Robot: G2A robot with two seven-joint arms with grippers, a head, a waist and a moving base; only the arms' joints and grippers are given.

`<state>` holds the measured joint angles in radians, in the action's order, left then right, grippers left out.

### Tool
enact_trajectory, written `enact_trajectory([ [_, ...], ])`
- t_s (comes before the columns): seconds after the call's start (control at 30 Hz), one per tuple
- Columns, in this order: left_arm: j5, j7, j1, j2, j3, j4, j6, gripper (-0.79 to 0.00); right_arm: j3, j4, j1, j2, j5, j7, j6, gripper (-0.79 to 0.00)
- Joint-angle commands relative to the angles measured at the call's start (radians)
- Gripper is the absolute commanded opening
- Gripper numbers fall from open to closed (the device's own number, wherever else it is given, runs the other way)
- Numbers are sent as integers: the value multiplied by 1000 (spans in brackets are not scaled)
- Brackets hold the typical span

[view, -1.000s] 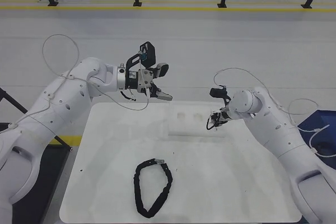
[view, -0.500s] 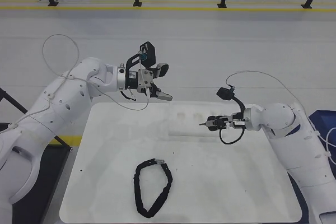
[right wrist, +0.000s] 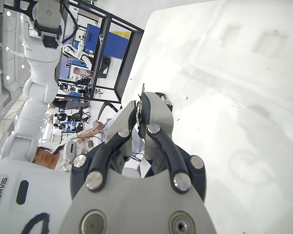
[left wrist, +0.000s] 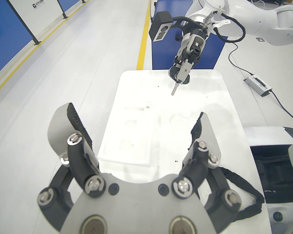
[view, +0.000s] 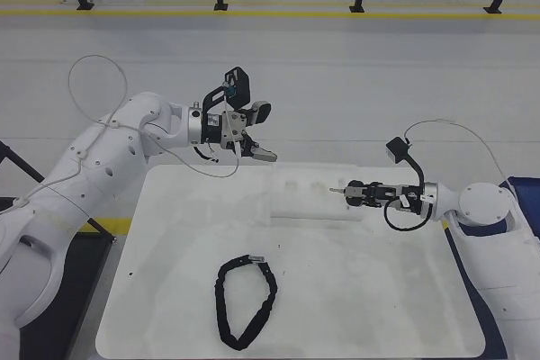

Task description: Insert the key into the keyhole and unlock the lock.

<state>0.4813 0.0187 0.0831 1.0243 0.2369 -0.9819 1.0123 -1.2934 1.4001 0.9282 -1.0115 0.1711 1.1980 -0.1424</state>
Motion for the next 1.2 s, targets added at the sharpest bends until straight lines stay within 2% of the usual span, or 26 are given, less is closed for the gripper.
enact_trajectory([
  [0.0,0,0,0,0,0,0,0,0,0,0,0,0,-1,0,0,-785],
  [0.13,3,1,1,0,2,-3,-7,0,0,0,0,0,-1,0,0,-785],
  [0.3,81,42,12,-13,43,-79,-90,0,0,0,0,0,-1,0,0,-785],
  [0.43,96,46,81,-28,60,-68,-113,0,0,0,0,0,-1,0,0,-785],
  [0.6,130,66,157,-36,62,-41,-74,0,0,0,0,0,-1,0,0,-785],
  [0.77,222,18,217,-29,61,-15,-10,0,0,0,0,0,-1,0,0,-785],
  [0.93,288,-16,260,-14,13,-8,0,0,0,0,0,0,-1,0,0,-785],
  [1.03,262,27,251,-12,-66,-20,0,0,0,0,0,0,-1,0,0,-785],
  [1.17,201,146,267,-12,-67,-37,0,0,0,0,0,0,-1,0,0,-785],
])
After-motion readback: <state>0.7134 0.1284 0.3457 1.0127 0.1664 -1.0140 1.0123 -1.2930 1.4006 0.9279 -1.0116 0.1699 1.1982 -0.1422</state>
